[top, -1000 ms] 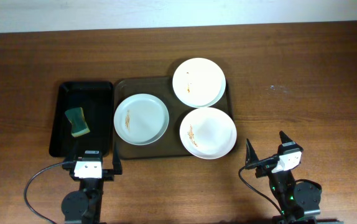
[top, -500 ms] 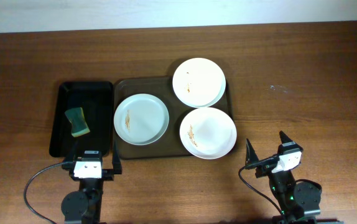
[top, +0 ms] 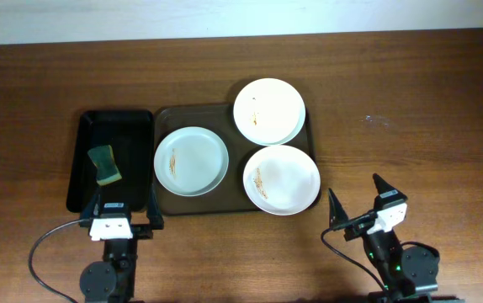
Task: Clean dirty plates on tray and stack at the side
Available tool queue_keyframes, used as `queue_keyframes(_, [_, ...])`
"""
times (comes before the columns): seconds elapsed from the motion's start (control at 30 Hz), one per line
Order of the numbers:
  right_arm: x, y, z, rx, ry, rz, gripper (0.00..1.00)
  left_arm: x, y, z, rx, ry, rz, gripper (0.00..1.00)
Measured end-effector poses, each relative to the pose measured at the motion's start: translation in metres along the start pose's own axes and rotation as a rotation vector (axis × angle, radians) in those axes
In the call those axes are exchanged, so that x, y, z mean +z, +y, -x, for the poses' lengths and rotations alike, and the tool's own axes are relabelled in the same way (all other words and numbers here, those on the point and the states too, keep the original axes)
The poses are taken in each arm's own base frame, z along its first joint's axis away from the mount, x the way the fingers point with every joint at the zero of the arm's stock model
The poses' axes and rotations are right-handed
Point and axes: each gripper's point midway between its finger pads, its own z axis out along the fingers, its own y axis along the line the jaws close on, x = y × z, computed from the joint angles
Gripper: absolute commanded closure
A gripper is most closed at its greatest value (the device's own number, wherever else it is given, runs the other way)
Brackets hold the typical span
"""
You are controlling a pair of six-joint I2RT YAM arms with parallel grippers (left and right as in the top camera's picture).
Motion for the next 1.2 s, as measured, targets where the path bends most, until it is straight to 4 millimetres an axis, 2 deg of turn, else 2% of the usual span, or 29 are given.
queue_keyframes(0.13, [0.007,-0.001,0.025,0.006,0.029,0.000,0.02,0.004,0.000,0.010,-0.007,0.028,0.001,0.01])
queue_keyframes(0.4, [0.041,-0.006,0.073,0.027,0.120,0.006,0.02,0.029,0.001,0.054,0.003,0.090,0.001,0.01])
queue_keyframes(0.57, [0.062,-0.010,0.084,0.065,0.291,0.008,0.01,0.060,0.001,0.089,0.028,0.215,-0.011,0.01])
queue_keyframes(0.63, [0.072,-0.009,0.095,0.080,0.358,0.022,0.02,0.077,-0.003,0.105,0.054,0.267,-0.035,0.01])
queue_keyframes(0.7, [0.079,-0.007,0.101,0.104,0.440,0.043,0.02,0.091,-0.005,0.113,0.067,0.346,-0.053,0.01])
queue_keyframes(0.83, [0.099,-0.007,0.114,0.139,0.566,0.063,0.02,0.118,-0.011,0.114,0.074,0.535,-0.101,0.01])
queue_keyframes(0.9, [0.108,-0.009,0.117,0.141,0.575,0.064,0.01,0.124,-0.019,0.103,0.059,0.650,-0.155,0.01])
queue_keyframes(0.97, [0.116,-0.009,0.114,0.148,0.590,0.071,0.02,0.140,-0.029,0.093,0.035,0.708,-0.211,0.01])
queue_keyframes(1.1, [0.134,0.003,0.099,0.193,0.618,0.157,0.02,0.129,-0.047,0.057,-0.028,0.863,-0.309,0.01])
queue_keyframes(1.2, [0.152,0.024,0.075,0.250,0.677,0.217,0.02,0.130,-0.052,0.052,-0.055,0.881,-0.337,0.01])
